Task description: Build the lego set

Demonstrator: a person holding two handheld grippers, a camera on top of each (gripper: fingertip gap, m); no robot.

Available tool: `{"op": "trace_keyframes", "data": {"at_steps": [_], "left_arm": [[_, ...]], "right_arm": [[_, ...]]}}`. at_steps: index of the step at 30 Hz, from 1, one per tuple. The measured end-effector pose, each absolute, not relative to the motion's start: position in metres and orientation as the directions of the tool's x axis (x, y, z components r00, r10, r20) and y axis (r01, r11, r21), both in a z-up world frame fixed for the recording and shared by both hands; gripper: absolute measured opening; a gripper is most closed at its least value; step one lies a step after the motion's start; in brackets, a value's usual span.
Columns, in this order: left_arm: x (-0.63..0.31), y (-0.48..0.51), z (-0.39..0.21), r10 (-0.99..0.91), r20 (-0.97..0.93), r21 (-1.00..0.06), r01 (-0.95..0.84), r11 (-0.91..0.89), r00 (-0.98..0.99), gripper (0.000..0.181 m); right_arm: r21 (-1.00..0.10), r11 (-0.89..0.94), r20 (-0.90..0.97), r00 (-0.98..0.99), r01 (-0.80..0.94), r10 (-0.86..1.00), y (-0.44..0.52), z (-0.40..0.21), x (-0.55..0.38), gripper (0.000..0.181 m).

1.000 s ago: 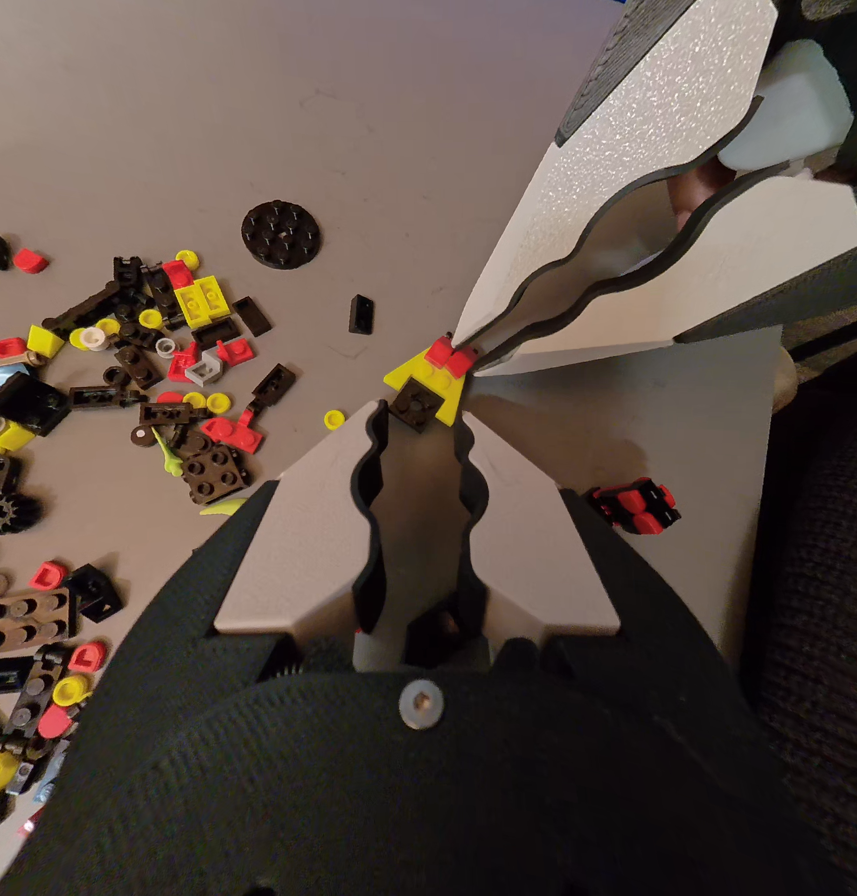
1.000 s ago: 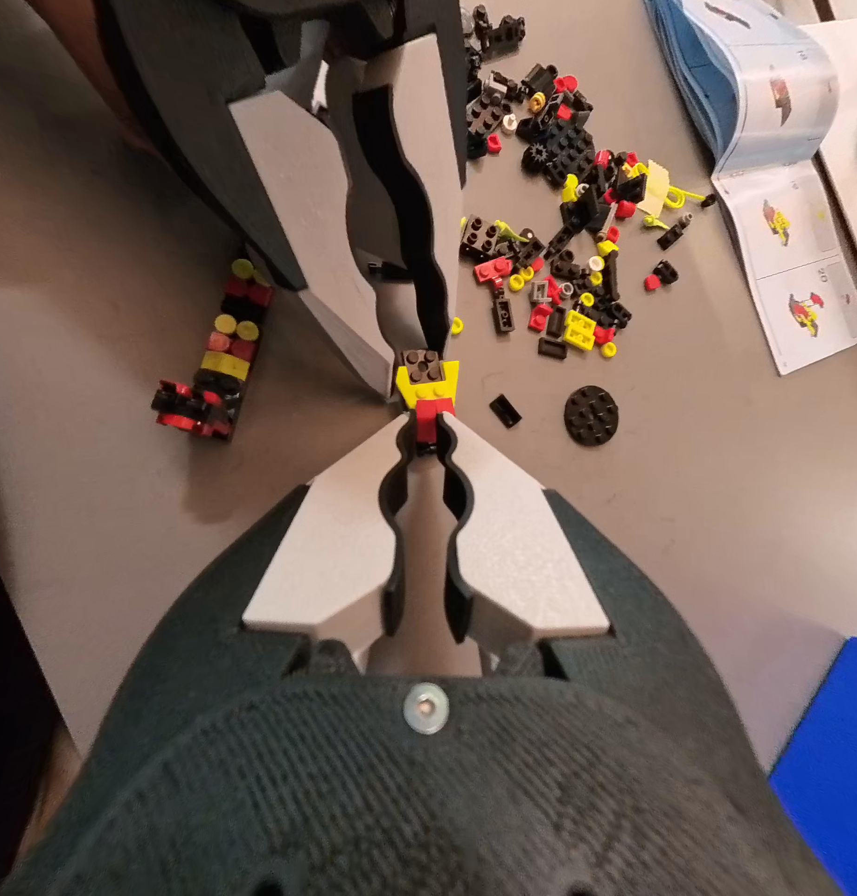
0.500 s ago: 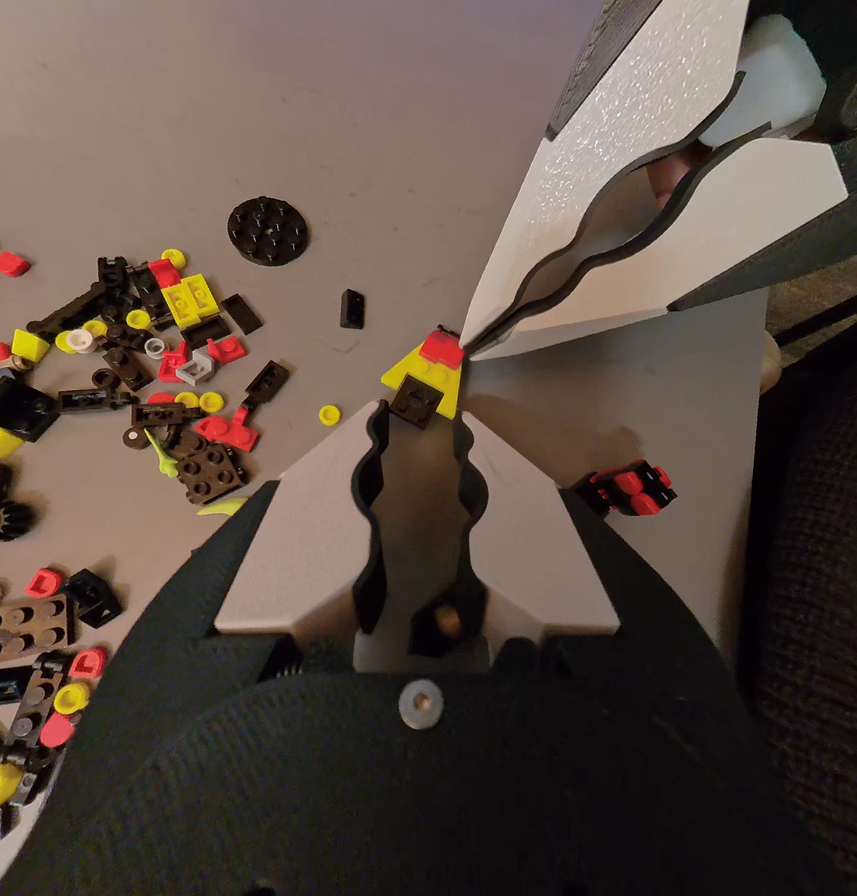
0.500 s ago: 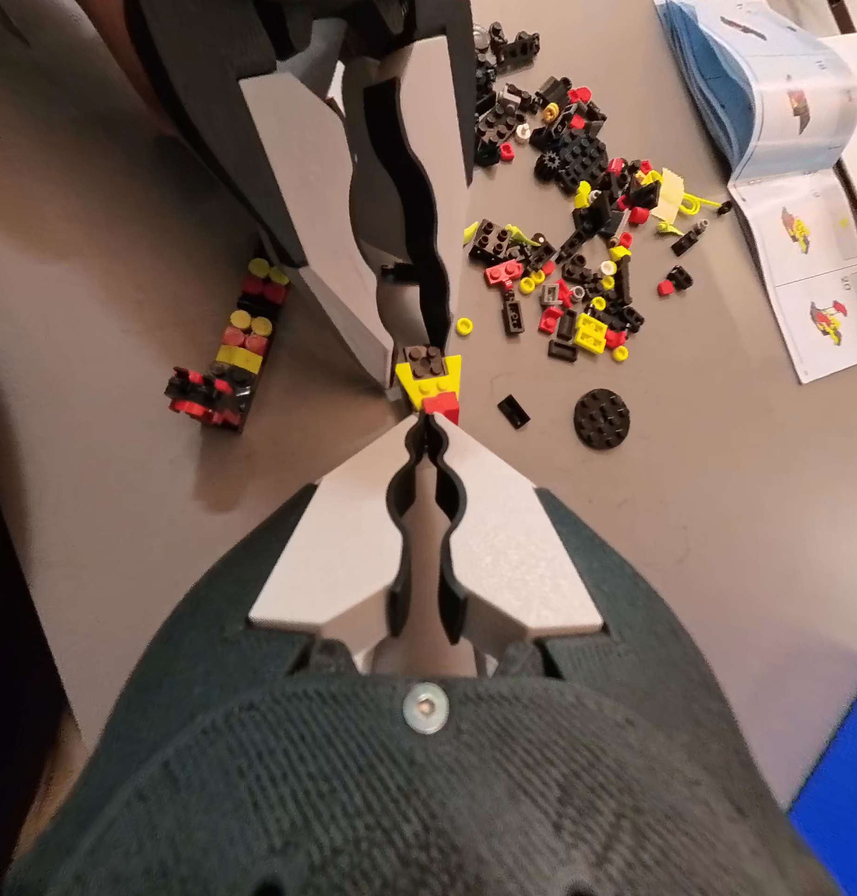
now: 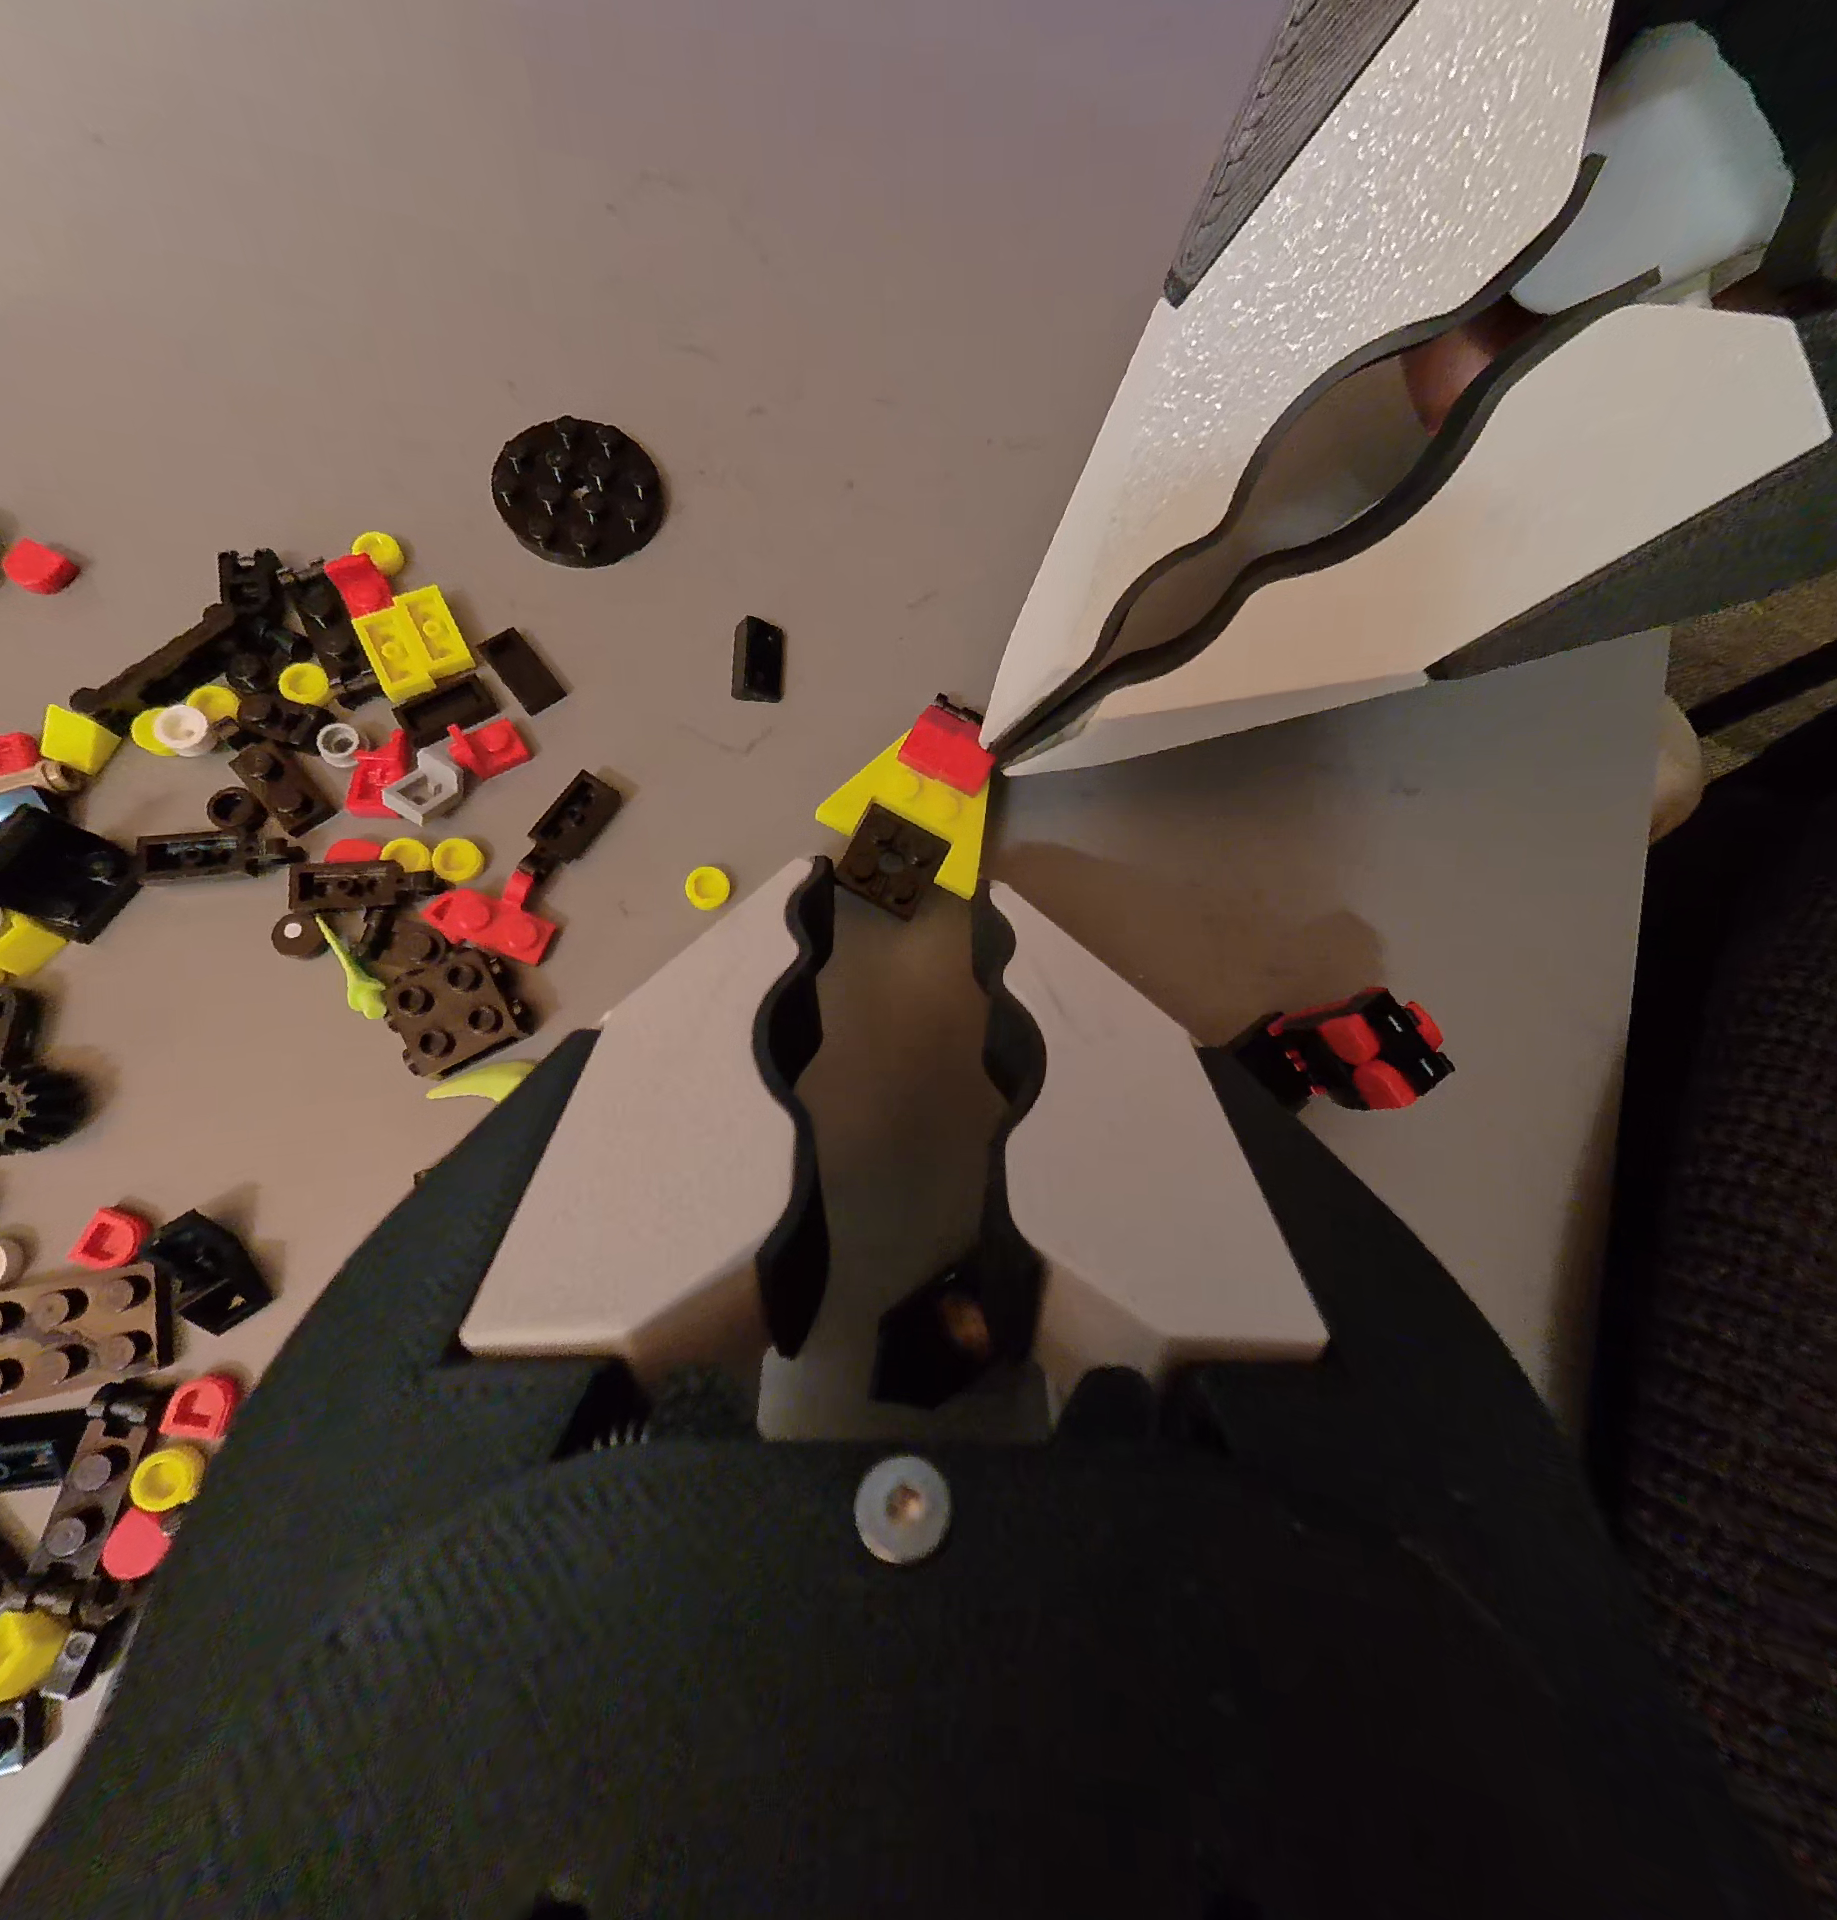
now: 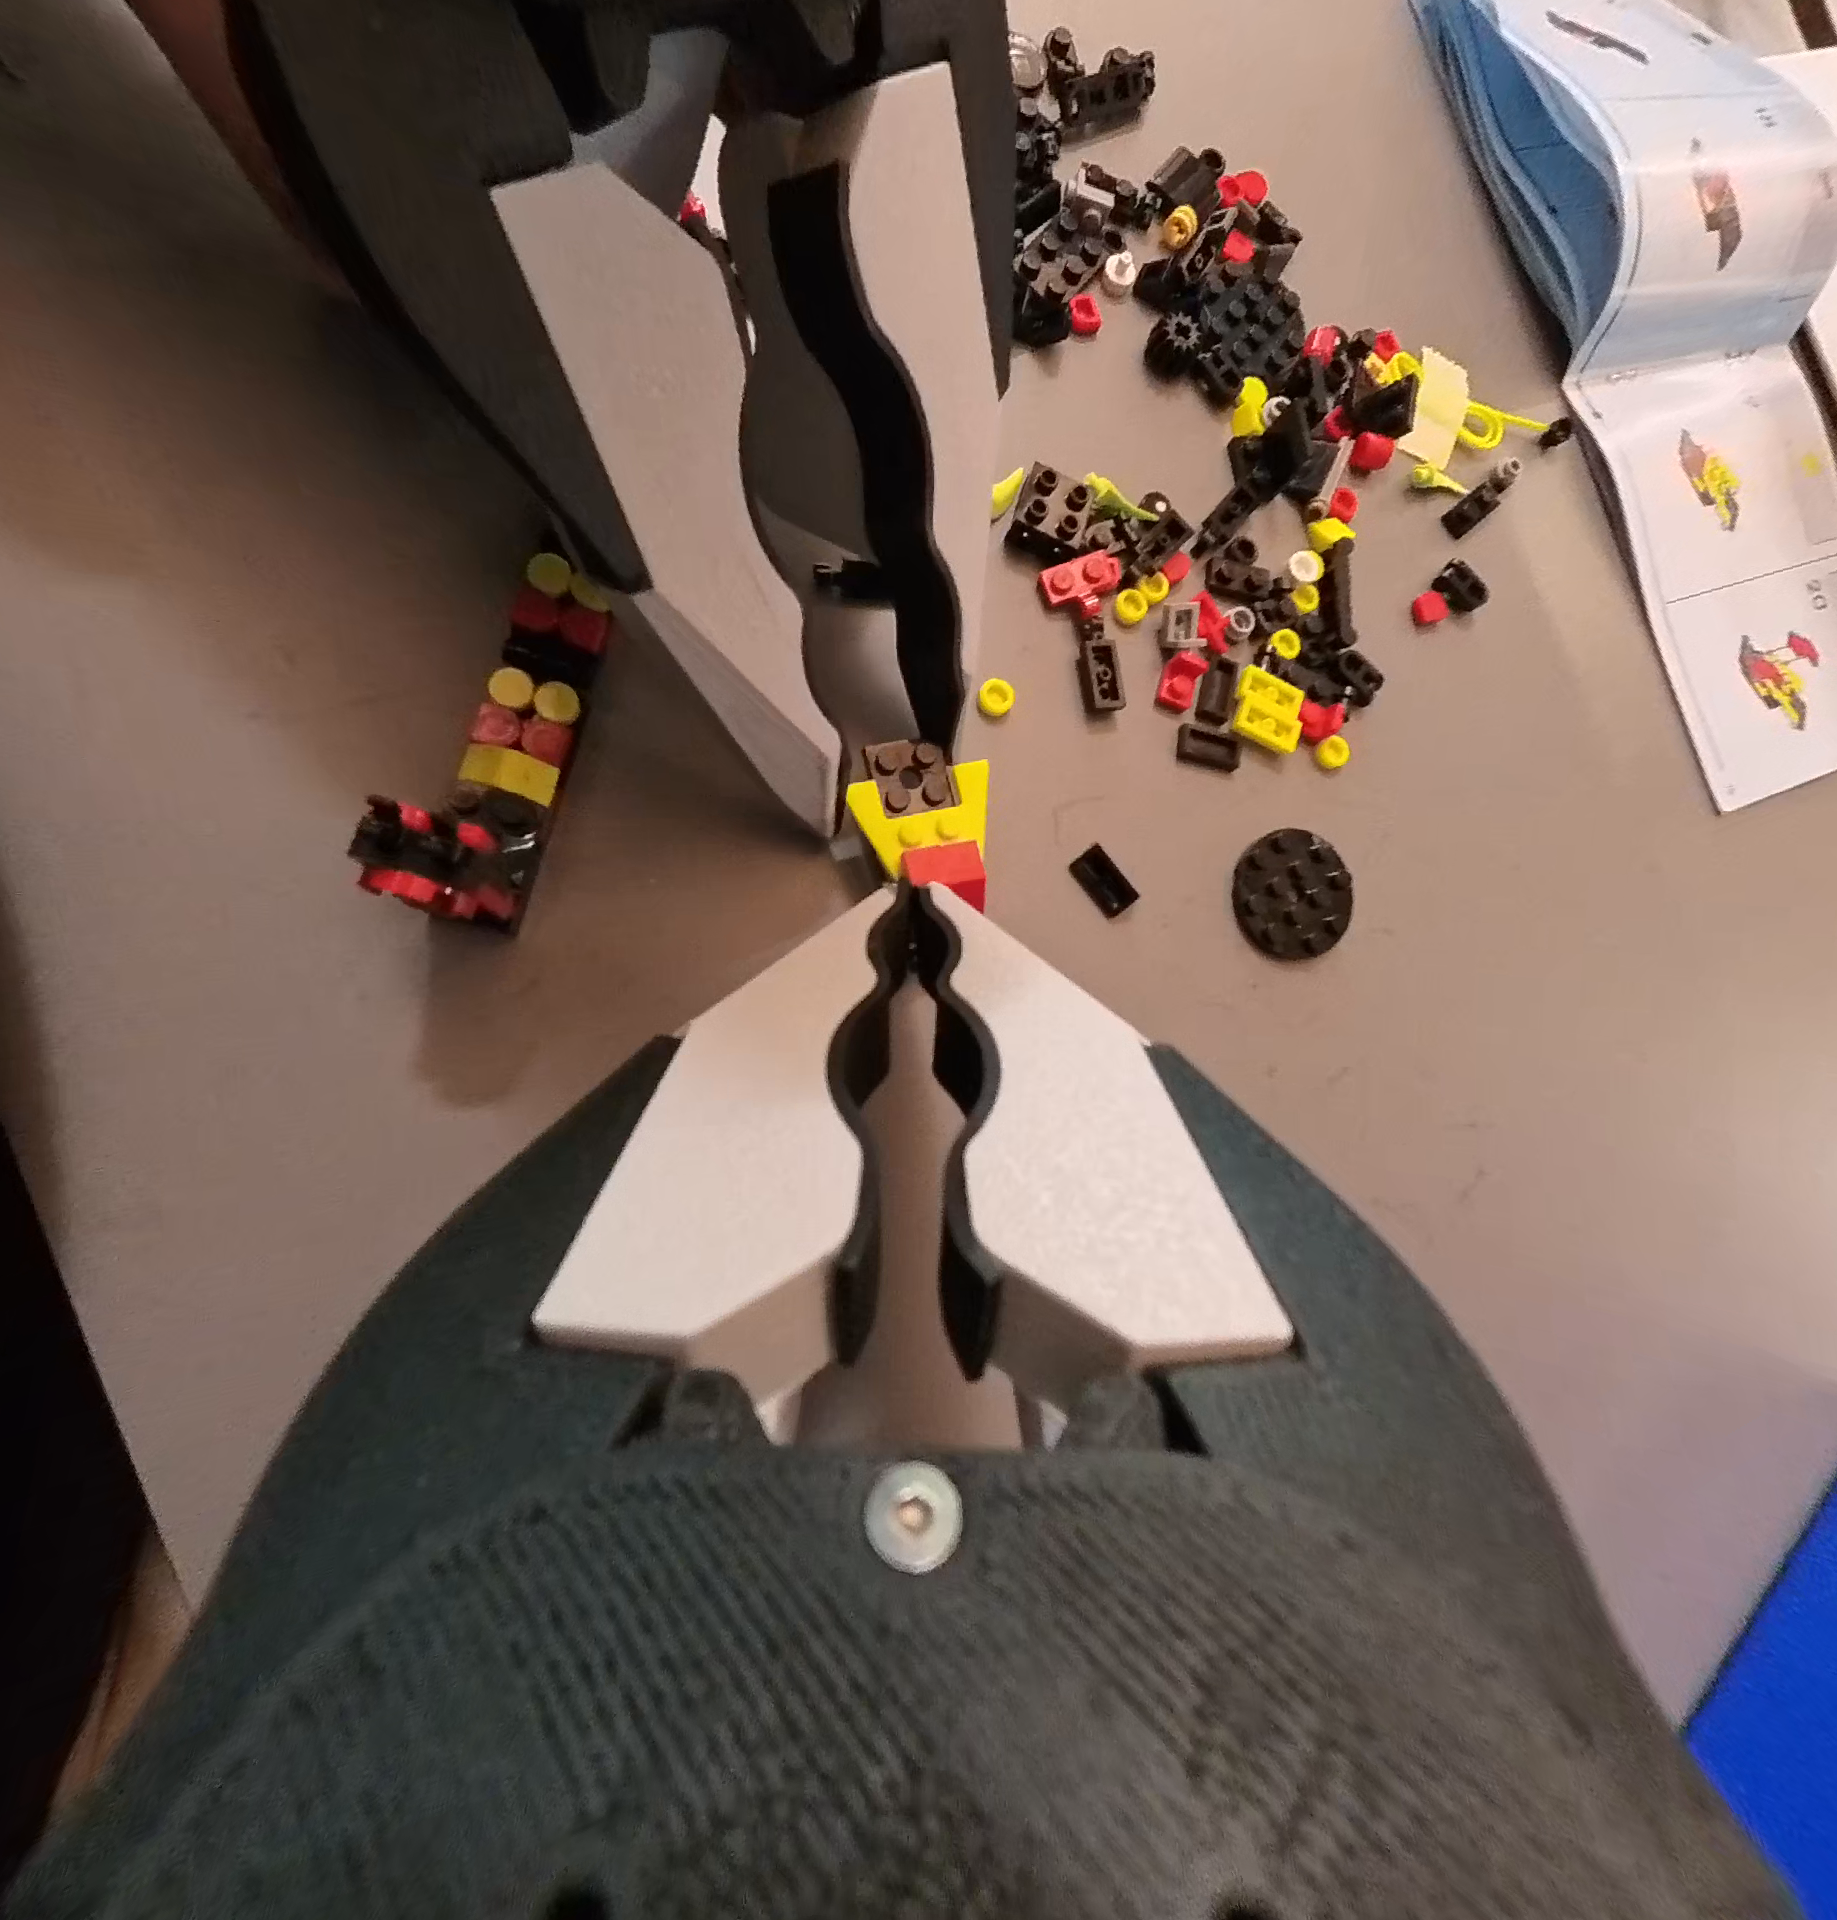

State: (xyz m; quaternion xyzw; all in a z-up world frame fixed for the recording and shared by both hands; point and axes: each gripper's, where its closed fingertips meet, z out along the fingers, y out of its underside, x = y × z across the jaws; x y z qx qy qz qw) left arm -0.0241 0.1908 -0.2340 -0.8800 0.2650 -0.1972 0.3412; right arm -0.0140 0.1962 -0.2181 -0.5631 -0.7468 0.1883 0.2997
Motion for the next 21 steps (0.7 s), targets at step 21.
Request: {"op": "trace_keyframes", "data": {"at_steps": [21], "left_arm": [[-0.0262,0.1909,-0.2347,-0.579,0.156,-0.688,-0.332,-0.645,0.800,0.024]], "right_arm": [[-0.639,0.143,0.110,-0.094,0.756,0.989,0.1976,-0.2184,-0.0158,0.000]]}}
